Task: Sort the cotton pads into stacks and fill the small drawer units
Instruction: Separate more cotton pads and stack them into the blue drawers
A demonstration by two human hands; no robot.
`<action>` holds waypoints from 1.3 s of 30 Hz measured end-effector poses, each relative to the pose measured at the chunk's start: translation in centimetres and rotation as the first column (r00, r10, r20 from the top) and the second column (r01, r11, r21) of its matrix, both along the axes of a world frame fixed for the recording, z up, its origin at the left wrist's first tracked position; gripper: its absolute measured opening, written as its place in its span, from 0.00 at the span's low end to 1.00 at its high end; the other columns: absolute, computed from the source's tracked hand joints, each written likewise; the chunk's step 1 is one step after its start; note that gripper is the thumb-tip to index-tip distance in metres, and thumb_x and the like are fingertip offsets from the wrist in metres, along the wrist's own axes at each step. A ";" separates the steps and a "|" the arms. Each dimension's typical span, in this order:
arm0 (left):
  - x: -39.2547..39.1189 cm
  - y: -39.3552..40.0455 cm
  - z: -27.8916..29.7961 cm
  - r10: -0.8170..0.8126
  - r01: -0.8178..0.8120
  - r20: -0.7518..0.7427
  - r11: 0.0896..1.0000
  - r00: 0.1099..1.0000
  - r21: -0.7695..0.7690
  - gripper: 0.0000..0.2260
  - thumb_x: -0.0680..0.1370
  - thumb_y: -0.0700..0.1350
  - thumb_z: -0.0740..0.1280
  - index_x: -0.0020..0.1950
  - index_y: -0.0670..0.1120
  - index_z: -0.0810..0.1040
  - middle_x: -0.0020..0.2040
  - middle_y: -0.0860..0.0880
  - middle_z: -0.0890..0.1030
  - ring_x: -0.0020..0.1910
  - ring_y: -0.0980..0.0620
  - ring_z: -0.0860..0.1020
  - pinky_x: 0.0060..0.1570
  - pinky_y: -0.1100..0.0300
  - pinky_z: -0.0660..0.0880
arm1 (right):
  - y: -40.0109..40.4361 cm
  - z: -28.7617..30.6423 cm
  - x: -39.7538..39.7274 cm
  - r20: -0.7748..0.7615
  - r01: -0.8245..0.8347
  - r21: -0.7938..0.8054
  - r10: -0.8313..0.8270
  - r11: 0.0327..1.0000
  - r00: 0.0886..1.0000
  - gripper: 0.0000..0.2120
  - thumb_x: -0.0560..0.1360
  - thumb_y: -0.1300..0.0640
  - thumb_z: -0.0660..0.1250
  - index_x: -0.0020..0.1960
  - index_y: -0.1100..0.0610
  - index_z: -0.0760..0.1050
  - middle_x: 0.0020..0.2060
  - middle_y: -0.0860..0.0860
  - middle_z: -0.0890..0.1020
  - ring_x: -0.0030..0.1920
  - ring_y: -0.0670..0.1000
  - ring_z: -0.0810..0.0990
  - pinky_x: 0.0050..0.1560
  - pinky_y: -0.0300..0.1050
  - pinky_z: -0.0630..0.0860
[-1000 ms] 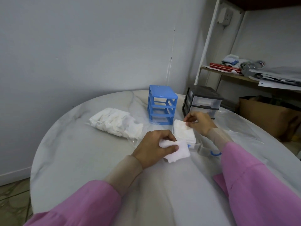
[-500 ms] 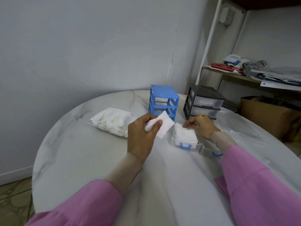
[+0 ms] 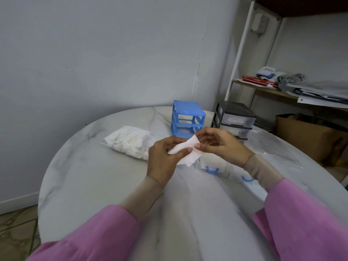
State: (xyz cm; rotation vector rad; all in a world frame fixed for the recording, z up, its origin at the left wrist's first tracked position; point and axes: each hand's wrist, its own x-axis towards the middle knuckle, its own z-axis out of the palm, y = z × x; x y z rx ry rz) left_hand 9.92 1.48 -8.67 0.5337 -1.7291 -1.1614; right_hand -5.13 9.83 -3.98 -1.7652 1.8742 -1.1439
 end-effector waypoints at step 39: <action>0.0 0.2 0.7 -0.295 0.438 -0.330 0.699 0.897 0.565 0.11 0.80 0.37 0.57 0.53 0.41 0.79 0.40 0.50 0.84 0.39 0.56 0.83 0.39 0.66 0.79 | 1.2 -1.5 2.7 0.366 0.120 -0.204 -0.038 0.972 0.930 0.10 0.70 0.69 0.70 0.44 0.55 0.80 0.43 0.54 0.80 0.42 0.49 0.75 0.45 0.33 0.75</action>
